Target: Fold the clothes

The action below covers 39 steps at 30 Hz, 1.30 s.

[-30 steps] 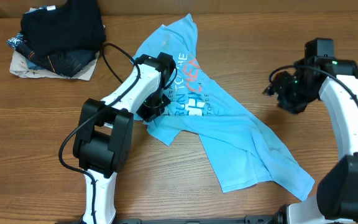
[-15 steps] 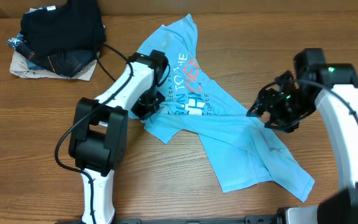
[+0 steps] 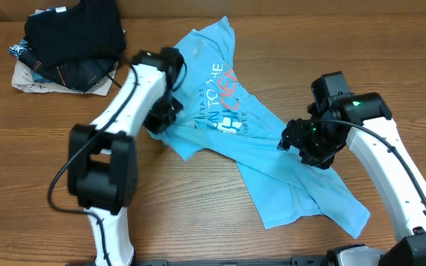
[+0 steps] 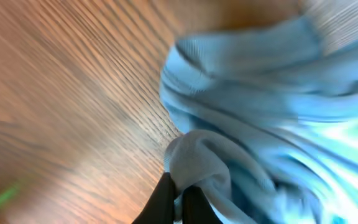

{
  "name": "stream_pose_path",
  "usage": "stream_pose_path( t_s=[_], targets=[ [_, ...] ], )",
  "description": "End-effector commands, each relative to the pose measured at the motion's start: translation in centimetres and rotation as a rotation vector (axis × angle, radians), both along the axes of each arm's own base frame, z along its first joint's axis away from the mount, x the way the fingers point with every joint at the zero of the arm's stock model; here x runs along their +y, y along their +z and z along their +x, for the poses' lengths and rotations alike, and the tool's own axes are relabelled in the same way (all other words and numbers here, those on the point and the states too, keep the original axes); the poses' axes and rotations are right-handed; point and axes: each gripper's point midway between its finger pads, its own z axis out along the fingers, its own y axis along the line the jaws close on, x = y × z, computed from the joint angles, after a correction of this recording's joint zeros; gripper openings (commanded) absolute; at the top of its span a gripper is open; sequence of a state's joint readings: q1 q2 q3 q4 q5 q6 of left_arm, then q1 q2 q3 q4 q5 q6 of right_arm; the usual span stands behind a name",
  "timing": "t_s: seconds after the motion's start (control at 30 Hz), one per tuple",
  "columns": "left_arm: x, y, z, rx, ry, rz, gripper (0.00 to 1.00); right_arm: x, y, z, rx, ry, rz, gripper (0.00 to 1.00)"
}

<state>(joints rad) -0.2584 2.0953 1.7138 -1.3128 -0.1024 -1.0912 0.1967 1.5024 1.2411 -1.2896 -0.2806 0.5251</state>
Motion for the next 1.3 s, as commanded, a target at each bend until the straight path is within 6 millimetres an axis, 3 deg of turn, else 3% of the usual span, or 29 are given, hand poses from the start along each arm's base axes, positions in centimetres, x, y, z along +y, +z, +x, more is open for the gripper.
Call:
stream_pose_path(
  t_s=[0.0,0.2,0.4,0.77,0.9,1.13,1.27],
  targets=[
    [2.6,6.1,2.0,-0.176,0.036,0.018,0.04,-0.2,-0.9,-0.4,0.016,-0.022,-0.016,0.72],
    [5.3,10.1,2.1,-0.286,0.107,0.002,0.04,0.0,-2.3,-1.2,0.042,-0.019,-0.004,0.75],
    [7.5,12.6,1.6,-0.348,0.163,0.004,0.04,1.3,-3.3,-1.6,0.055,-0.005,0.08,0.75],
    [11.1,16.6,0.3,-0.458,0.258,0.011,0.05,6.7,-2.1,-2.9,0.077,0.083,0.319,0.76],
    [11.2,17.4,0.0,-0.481,0.259,0.01,0.05,9.4,-1.8,-4.2,0.123,0.09,0.345,0.74],
    [11.6,17.5,-0.4,-0.474,0.264,0.038,0.05,12.5,-2.3,-5.4,0.173,-0.013,0.281,0.75],
    [11.6,17.5,-0.5,-0.471,0.267,0.035,0.05,13.8,-2.3,-5.4,0.2,-0.116,0.276,0.81]
  ],
)
